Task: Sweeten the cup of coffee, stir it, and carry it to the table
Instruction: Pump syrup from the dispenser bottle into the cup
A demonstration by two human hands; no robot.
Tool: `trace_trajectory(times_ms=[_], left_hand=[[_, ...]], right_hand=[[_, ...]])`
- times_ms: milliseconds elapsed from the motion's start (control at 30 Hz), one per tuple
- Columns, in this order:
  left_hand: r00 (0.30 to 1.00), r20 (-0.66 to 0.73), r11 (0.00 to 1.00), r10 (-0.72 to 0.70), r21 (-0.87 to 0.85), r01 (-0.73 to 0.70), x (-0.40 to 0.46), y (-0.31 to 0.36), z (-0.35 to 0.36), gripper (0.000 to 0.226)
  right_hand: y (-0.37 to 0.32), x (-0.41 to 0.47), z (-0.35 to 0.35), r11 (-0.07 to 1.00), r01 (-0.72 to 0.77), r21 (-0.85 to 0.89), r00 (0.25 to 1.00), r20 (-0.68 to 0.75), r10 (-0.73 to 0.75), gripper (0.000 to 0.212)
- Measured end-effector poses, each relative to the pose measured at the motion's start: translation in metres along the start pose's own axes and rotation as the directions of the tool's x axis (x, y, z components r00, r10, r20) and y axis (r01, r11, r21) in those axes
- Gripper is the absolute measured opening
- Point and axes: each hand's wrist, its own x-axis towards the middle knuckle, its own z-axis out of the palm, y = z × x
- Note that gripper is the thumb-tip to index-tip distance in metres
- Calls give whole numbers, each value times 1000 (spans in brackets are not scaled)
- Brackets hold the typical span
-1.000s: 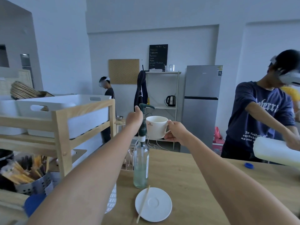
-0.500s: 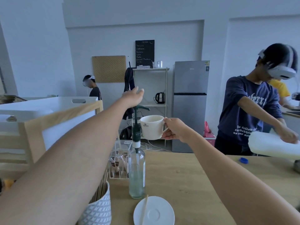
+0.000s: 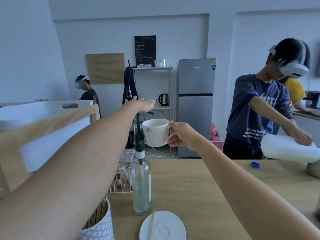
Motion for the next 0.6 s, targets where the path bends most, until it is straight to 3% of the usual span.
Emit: trace_trajectory(times_ms=[133,400,600], left_hand=[[1000,23,997,6,78,-7,1,1,0,91],[998,36,997,-50,55,48,14,-3,15,100],[997,78,999,18,-48,-14,10,-2,29,69]], right_hand=[[-3,2,3,999,1,32,1000,7,-1,35],[1,6,4,998,-1,69,1000,31,-1,36],[14,8,3,995,-19,93,998,53,14,37]])
